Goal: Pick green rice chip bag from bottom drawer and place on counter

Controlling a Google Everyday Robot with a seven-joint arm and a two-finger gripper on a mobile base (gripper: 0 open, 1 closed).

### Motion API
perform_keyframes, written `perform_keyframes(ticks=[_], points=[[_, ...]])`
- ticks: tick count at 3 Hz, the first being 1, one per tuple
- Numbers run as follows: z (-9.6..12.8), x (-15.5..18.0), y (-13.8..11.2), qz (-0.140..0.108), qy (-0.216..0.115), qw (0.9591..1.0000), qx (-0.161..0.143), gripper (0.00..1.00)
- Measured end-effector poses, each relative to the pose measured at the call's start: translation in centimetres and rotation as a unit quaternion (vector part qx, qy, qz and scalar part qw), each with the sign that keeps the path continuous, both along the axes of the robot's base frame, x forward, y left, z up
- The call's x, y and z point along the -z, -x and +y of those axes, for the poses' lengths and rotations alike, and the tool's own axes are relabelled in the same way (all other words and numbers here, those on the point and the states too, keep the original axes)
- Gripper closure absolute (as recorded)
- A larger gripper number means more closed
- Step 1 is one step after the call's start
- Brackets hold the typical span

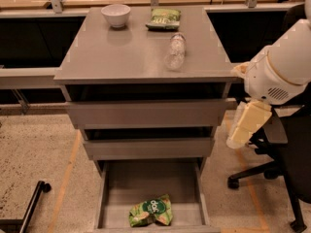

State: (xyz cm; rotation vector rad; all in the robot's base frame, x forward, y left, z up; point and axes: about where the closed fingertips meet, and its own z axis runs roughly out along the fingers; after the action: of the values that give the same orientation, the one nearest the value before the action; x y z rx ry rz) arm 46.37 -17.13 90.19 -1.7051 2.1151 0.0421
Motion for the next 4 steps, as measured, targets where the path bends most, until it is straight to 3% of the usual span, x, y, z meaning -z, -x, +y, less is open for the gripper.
perform_keyframes(ticks=[1, 2, 4], points=[[-0.1, 2.3, 0.9, 0.021, -0.033, 0.9979, 0.052, 0.00], [0.1, 5.8, 1.1, 0.037, -0.070, 0.9926, 0.092, 0.00], [0.8, 13.4, 0.0, 0.079, -0.119, 0.9805, 0.135, 0.00]])
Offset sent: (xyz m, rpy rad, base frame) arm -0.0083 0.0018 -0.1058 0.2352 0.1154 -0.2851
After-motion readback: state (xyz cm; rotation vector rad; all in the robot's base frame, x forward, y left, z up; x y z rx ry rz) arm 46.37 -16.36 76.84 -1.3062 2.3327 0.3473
